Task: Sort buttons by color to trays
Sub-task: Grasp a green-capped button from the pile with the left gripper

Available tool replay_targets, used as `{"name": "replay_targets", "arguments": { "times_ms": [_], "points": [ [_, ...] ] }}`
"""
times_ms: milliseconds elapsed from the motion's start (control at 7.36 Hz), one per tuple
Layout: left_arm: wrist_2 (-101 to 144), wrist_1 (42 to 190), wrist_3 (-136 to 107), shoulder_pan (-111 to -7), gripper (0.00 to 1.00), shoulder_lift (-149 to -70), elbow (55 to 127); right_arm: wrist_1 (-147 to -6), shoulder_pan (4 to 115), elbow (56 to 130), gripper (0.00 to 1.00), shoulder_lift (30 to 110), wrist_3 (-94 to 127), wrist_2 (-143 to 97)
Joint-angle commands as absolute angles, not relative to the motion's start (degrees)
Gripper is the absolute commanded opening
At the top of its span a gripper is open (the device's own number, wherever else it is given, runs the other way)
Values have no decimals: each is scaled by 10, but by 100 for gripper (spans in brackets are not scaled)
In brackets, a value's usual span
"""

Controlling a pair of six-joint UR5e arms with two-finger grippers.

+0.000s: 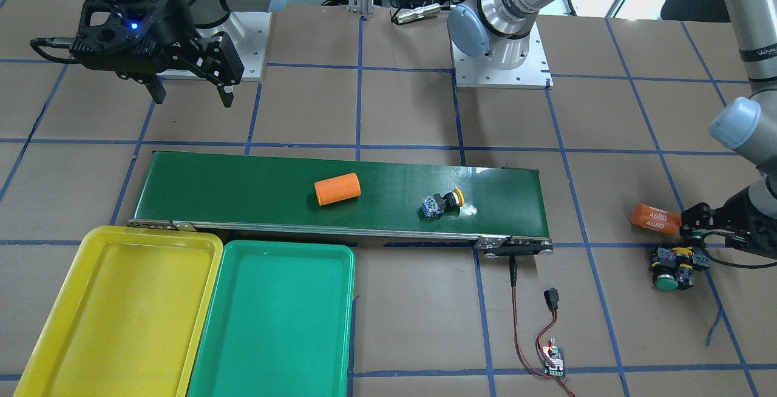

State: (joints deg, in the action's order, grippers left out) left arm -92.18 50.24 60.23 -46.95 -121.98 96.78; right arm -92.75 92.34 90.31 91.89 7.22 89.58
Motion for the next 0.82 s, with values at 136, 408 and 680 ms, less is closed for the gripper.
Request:
{"name": "replay_targets", "arguments": {
  "times_ms": [136,408,680],
  "points": [
    [-918,503,603,-470,0,-1225,962,-935,924,902,100,899,69,946],
    [-900,520,603,-475,0,-1214,958,-947,946,903,100,899,68,946],
    [-899,606,631,-482,0,-1173,923,-940,965,910,100,899,20,948]
  ]
}}
